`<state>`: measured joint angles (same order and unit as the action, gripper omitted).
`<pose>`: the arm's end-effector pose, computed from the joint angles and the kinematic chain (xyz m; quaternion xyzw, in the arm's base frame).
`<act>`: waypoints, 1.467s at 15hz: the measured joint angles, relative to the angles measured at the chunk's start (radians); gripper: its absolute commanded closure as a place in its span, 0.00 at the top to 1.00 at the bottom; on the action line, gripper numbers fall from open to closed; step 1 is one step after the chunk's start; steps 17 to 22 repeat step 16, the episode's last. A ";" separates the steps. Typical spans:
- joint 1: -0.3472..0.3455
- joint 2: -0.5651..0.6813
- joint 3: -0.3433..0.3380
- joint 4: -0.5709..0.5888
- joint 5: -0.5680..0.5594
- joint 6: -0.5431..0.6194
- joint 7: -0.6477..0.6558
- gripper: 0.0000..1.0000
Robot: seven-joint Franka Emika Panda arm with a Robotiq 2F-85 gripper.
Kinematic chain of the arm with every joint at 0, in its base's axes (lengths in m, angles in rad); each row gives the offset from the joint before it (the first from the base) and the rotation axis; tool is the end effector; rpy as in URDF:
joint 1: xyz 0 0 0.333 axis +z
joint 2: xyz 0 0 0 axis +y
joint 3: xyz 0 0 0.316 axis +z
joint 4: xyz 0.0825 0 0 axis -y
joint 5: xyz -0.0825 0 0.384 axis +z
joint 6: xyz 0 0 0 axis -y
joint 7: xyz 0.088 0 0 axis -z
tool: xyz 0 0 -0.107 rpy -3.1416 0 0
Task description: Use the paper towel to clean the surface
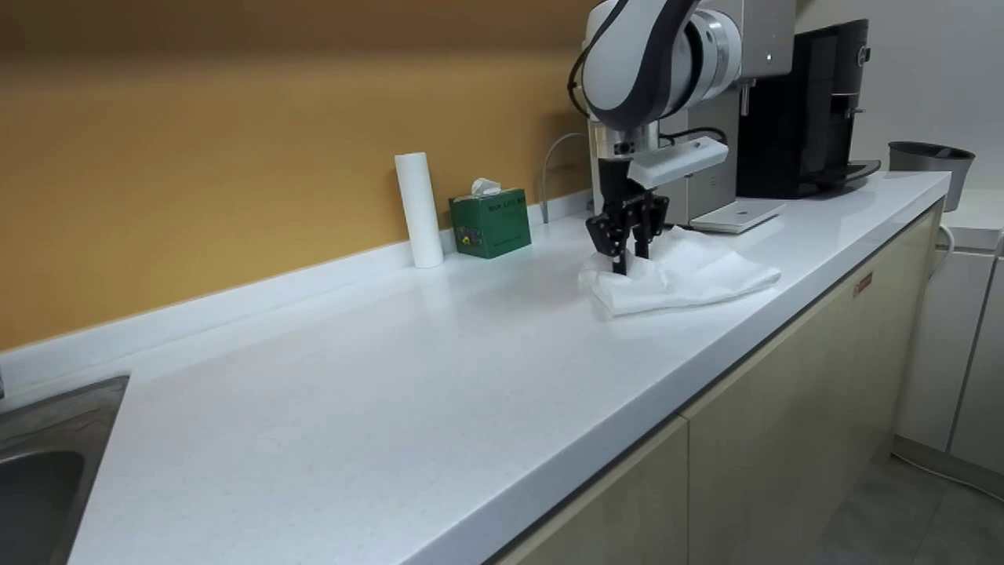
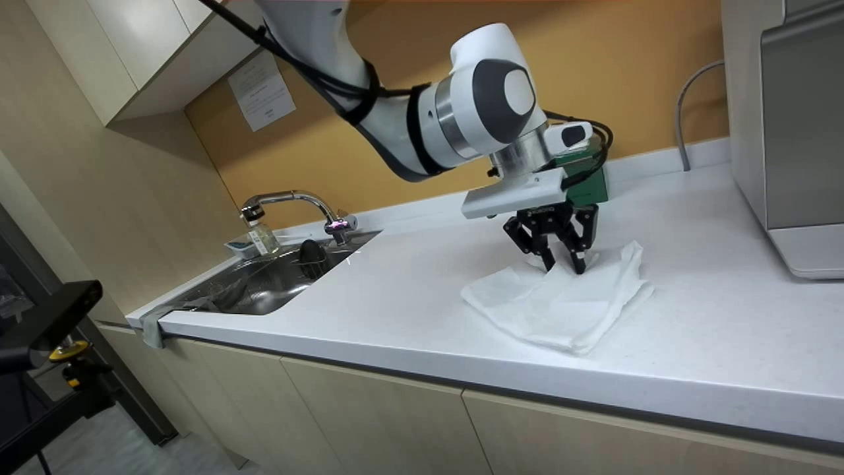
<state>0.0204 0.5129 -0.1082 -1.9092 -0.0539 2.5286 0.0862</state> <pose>0.6391 -0.0518 0.2381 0.9960 -0.0573 0.0541 0.0428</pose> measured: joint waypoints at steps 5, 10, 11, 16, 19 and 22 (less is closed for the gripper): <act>0.050 -0.006 -0.028 0.050 -0.032 0.034 0.112 1.00; 0.113 -0.049 -0.090 0.096 -0.103 0.010 0.278 1.00; 0.118 -0.056 -0.096 0.104 -0.106 -0.012 0.299 1.00; 0.100 -0.062 -0.077 0.119 -0.081 -0.141 0.309 1.00; 0.100 -0.062 -0.077 0.119 -0.081 -0.141 0.309 1.00; 0.100 -0.062 -0.077 0.119 -0.081 -0.141 0.309 1.00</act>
